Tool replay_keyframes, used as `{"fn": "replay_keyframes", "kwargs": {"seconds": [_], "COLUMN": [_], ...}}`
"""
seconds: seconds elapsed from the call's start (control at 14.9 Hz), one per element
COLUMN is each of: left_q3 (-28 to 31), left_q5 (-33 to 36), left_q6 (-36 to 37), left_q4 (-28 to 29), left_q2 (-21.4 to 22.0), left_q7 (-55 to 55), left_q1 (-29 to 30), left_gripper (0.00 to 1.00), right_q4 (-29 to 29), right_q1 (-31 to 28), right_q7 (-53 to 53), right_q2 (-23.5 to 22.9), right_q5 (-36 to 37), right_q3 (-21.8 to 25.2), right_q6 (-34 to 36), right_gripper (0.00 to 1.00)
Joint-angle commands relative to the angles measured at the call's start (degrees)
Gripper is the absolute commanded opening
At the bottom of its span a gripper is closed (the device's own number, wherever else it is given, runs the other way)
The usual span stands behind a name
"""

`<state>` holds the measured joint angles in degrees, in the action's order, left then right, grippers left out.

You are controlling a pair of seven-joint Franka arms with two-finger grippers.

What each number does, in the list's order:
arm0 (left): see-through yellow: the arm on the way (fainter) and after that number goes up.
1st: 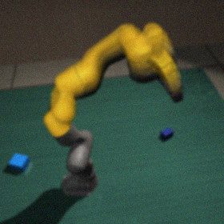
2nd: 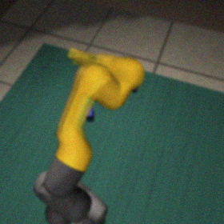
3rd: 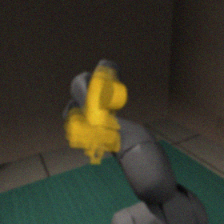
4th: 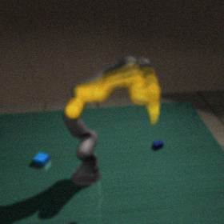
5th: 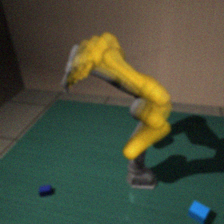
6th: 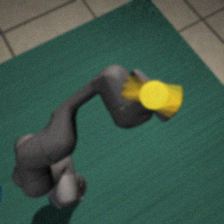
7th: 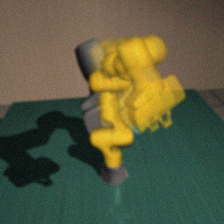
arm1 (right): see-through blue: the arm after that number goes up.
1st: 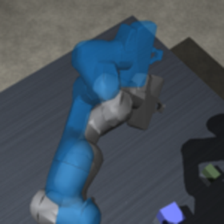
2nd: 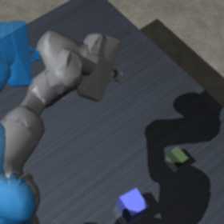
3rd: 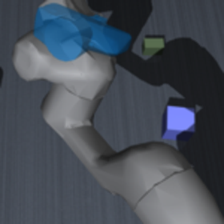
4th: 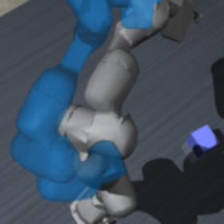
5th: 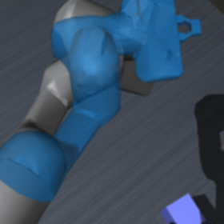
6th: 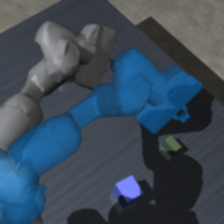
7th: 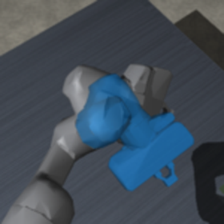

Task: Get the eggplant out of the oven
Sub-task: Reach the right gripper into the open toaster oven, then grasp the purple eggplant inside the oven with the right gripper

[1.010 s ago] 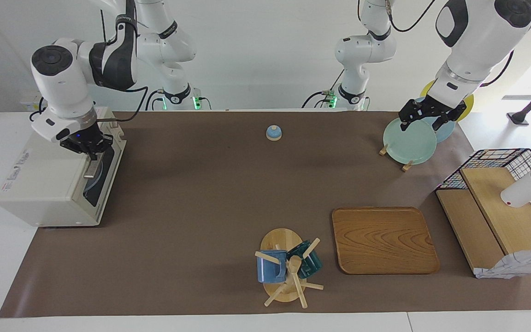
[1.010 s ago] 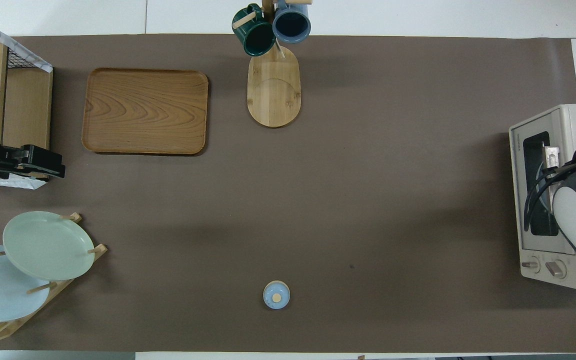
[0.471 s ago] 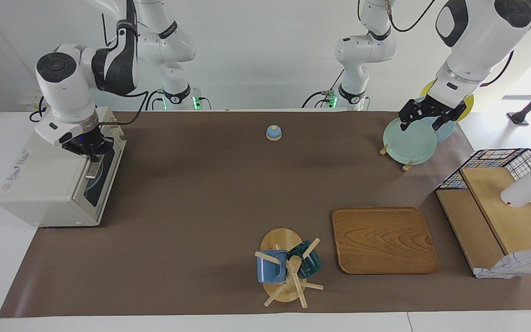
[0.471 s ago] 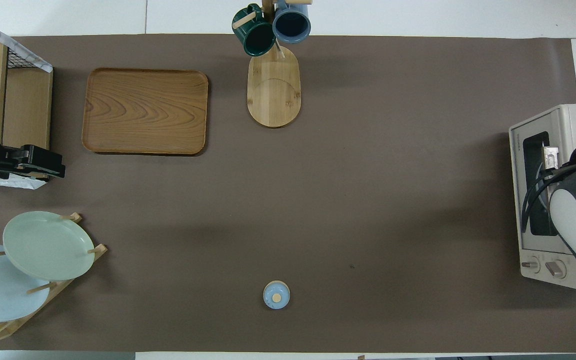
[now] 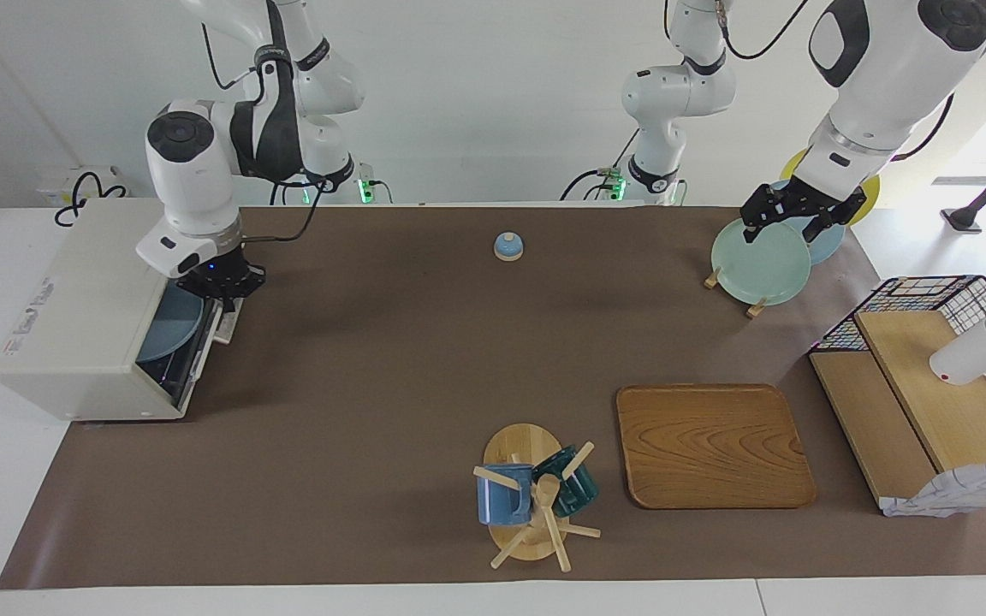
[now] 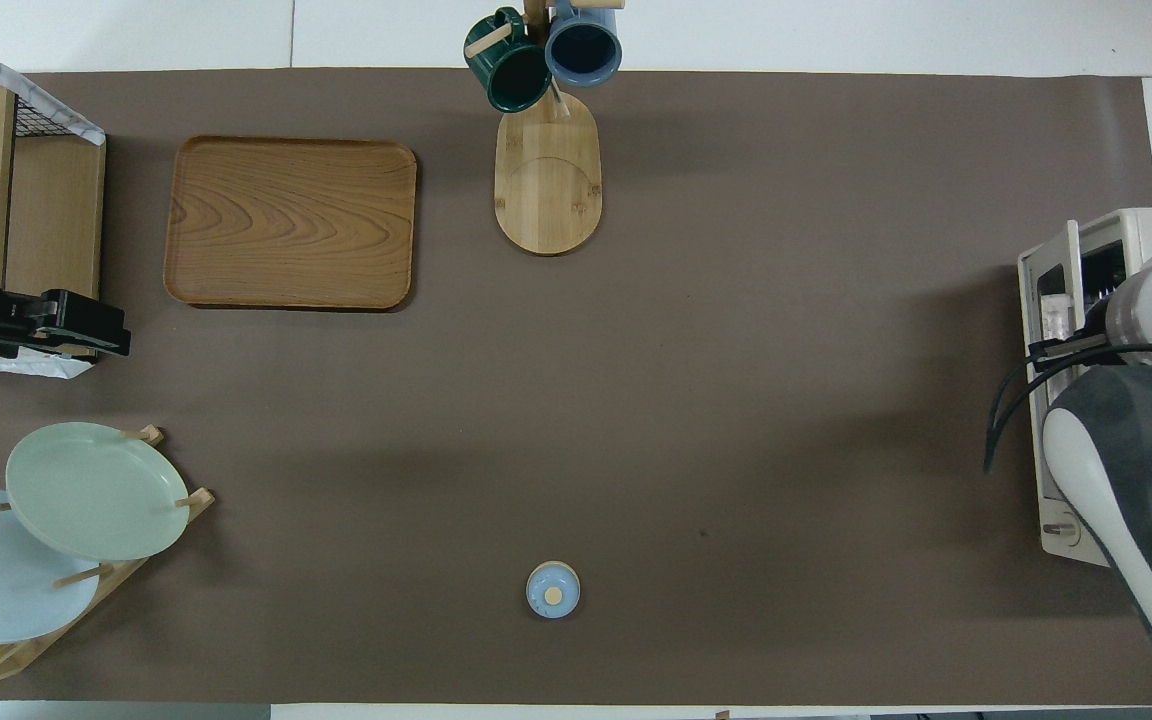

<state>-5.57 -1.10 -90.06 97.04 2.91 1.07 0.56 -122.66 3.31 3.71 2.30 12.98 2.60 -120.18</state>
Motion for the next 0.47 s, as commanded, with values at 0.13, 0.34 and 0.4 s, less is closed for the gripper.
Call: {"fn": "replay_keyframes", "kwargs": {"seconds": [0.13,0.34,0.4], "left_q3": [-0.5,-0.5,-0.5], "left_q5": [1.3,1.3,1.3], "left_q6": [0.7,0.7,0.7], "left_q4": [0.1,0.1,0.1], "left_q2": [0.5,0.5,0.5], "left_q7": [-0.2,-0.2,-0.2], "left_q1": [0.8,0.8,0.8], "left_gripper": [1.0,1.0,1.0], "right_q4": [-4.3,-7.4,-7.5], "right_q1": [-1.6,-1.6,-1.6], "right_q7": [0.3,-1.1,-1.9], "right_q2": [-4.6,-5.2,-5.8], "right_q5": [-0.9,-1.1,-2.2], "right_q3": [0.9,0.8,0.7], "right_q6": [-11.7,-15.3,-15.8], "right_gripper": [0.0,0.0,0.0]}}
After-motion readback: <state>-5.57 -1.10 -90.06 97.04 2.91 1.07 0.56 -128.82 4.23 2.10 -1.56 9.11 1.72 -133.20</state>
